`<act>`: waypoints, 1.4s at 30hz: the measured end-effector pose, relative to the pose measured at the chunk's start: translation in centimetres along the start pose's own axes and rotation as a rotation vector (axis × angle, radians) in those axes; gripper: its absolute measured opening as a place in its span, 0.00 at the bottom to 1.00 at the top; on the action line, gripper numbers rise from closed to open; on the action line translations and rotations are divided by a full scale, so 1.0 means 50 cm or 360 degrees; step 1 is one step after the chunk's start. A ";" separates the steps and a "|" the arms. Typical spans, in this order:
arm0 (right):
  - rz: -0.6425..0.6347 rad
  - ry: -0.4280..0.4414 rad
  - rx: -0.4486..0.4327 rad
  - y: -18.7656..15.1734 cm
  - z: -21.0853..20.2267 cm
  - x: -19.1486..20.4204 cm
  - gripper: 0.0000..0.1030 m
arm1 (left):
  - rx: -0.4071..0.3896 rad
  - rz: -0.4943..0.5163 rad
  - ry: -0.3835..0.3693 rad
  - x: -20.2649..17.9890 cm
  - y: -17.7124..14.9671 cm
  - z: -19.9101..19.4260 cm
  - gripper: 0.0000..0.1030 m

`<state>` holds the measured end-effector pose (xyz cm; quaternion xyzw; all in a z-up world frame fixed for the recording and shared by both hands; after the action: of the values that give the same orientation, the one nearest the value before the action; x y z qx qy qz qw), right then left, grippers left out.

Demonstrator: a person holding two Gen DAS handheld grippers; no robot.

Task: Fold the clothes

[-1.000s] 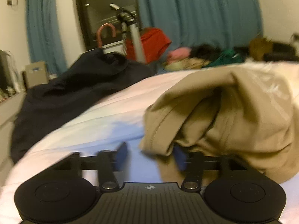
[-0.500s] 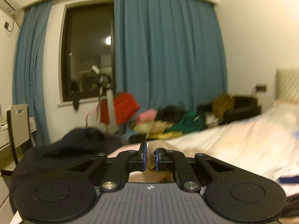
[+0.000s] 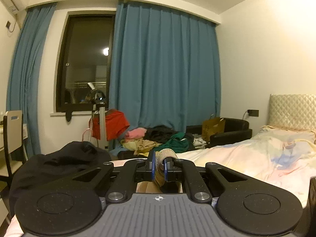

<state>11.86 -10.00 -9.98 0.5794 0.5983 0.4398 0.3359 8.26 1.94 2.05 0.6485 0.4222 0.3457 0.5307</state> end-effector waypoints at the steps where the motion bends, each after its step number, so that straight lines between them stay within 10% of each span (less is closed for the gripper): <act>1: -0.0021 0.0026 0.0011 -0.002 -0.001 0.009 0.84 | 0.0002 -0.0032 -0.0004 0.006 0.001 -0.001 0.08; 13: -0.0244 0.0130 0.0184 -0.048 0.061 0.095 0.83 | 0.0069 -0.0152 -0.0006 0.063 -0.010 0.022 0.09; 28: -0.0041 -0.0023 0.0158 -0.001 0.055 0.019 0.14 | 0.0149 -0.0167 0.0033 0.070 -0.018 0.046 0.09; 37: 0.0339 -0.0279 0.0001 0.055 -0.019 -0.130 0.14 | 0.0330 -0.0088 -0.0091 0.034 -0.055 0.082 0.11; 42: 0.0469 -0.0353 0.0157 0.050 0.003 -0.197 0.16 | 0.0529 -0.0054 -0.0209 -0.002 -0.110 0.137 0.11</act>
<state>14.00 -19.89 -8.80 0.7213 0.4873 0.3879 0.3029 13.38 -0.43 -4.68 0.7414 0.4487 0.2190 0.4484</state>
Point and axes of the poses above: each gripper's, at about its wrist camera, not at the fingertips, and z roughly the way its jaws point, x to its left, y to its top, the point moved 2 cm from there along z, roughly the way its jaws point, and after that the axes turned 5 degrees about x, right-handed, at the moved point
